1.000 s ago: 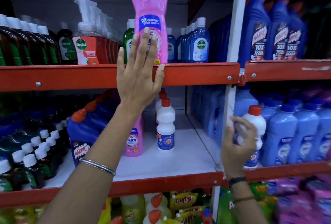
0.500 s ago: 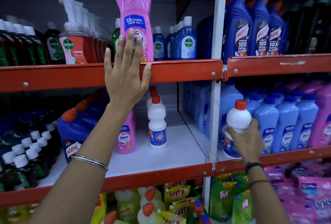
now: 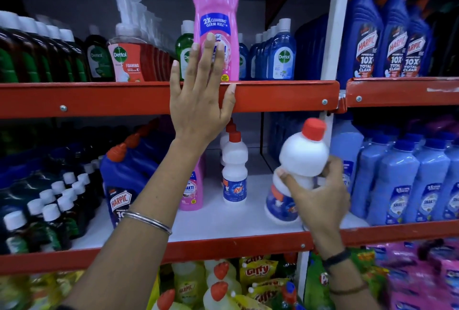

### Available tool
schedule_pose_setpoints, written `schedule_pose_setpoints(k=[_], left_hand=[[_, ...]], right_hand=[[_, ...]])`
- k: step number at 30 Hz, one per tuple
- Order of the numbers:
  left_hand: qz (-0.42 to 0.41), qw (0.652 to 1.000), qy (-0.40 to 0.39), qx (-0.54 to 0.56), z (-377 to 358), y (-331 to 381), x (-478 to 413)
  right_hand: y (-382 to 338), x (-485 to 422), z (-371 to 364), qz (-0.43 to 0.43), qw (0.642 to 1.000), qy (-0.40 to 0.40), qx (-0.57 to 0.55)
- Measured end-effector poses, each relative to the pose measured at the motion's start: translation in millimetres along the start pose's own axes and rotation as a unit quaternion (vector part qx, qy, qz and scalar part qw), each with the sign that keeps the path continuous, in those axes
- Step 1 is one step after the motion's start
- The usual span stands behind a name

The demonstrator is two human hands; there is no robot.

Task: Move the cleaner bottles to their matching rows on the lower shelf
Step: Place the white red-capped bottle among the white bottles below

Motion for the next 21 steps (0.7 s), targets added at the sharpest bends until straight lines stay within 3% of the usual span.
schedule_pose_setpoints(k=[8, 15, 21], left_hand=[[-0.016, 1.0, 0.022, 0.0, -1, -1, 1], [-0.017, 1.0, 0.017, -0.004, -1, -1, 1], [-0.014, 1.0, 0.013, -0.007, -1, 0, 0]], right_hand=[[18, 16, -104, -0.044, 0.989, -0.143, 0.003], [34, 15, -128, -0.076, 0.981, -0.174, 0.039], [31, 11, -129, -0.056, 0.976, -0.198, 0.071]])
Point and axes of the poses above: each hand's wrist, its own x-axis away from the middle knuckle, its own z-axis out of the back of the hand, y = z × x, the point moved 6 cm from there along -x, towards the middle knuckle, and after that the axes turned 5 degrees about -y, right-handed, at the moved point
